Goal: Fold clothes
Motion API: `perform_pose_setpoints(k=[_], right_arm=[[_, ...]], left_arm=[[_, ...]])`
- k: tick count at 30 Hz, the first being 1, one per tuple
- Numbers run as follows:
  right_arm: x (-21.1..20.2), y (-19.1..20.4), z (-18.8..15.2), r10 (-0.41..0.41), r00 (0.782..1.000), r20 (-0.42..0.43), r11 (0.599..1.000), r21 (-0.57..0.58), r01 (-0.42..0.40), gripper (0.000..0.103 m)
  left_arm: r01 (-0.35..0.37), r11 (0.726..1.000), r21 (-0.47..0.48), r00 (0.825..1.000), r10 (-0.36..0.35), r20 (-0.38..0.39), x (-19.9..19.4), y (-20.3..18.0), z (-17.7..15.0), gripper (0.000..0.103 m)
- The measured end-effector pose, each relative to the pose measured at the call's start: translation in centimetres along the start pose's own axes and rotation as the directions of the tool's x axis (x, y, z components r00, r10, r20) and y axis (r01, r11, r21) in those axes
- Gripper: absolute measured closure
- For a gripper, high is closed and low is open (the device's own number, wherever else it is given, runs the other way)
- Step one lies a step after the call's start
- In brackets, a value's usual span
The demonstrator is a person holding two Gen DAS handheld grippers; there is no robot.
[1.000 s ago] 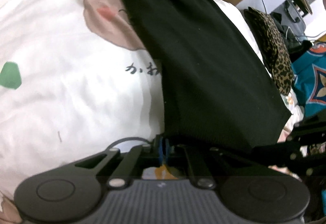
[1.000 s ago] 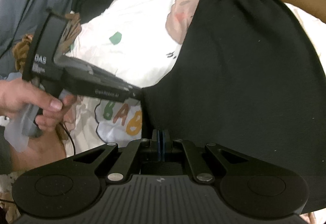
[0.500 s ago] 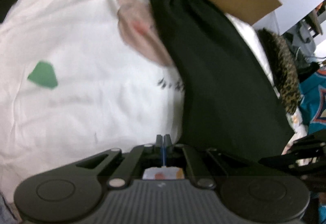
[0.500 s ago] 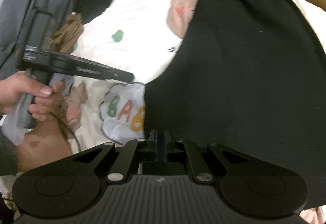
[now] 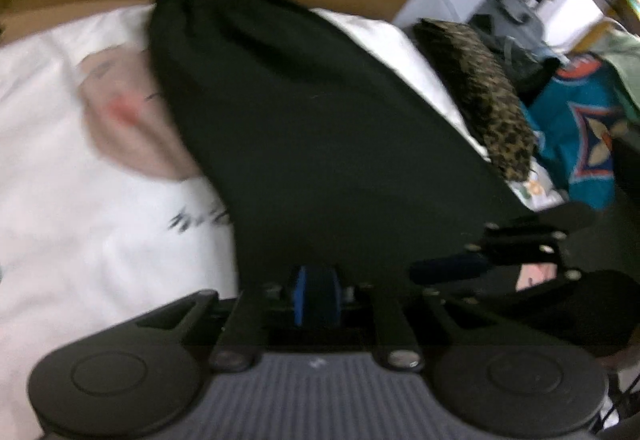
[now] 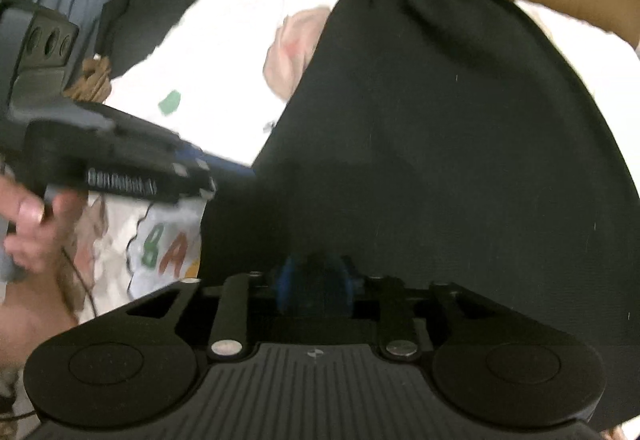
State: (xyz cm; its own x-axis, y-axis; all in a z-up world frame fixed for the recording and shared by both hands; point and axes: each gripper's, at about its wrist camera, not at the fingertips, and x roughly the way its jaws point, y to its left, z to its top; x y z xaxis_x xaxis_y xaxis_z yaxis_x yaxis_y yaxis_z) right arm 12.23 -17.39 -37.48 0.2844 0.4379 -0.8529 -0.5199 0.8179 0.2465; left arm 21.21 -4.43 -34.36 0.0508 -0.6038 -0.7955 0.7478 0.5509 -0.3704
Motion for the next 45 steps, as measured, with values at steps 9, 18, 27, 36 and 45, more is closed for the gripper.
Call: perform_pose_setpoints(k=[9,18,27,36,45], right_arm=[[2.9,1.4,-0.7,-0.004,0.998,-0.061,0.995,-0.1,-0.002,0.072],[2.5,2.3,-2.8,-0.009,0.994,-0.104,0.995,-0.097,-0.001,0.071],[1.4,3.6,-4.1,0.003,0.982,-0.187,0.989,-0.143,-0.03,0.071],[1.4,4.6,-6.4,0.029,0.973,-0.231,0.967,-0.24,-0.086,0.071],[-1.7,2.2,-5.3,0.072,0.983,-0.168,0.983,-0.156,-0.098,0.071]], left_arm=[[-0.027,0.997,0.068,0.998,0.031,-0.061,2.0,-0.2,-1.6,0.073],[-0.07,0.985,0.158,0.993,0.085,-0.086,1.5,-0.5,-3.9,0.07],[-0.084,0.985,0.148,0.99,0.099,-0.098,1.5,0.7,-3.6,0.078],[-0.083,0.99,0.112,0.99,0.095,-0.106,1.7,2.4,-3.2,0.1],[-0.115,0.99,0.081,0.988,0.122,-0.098,-3.1,7.6,-3.1,0.097]])
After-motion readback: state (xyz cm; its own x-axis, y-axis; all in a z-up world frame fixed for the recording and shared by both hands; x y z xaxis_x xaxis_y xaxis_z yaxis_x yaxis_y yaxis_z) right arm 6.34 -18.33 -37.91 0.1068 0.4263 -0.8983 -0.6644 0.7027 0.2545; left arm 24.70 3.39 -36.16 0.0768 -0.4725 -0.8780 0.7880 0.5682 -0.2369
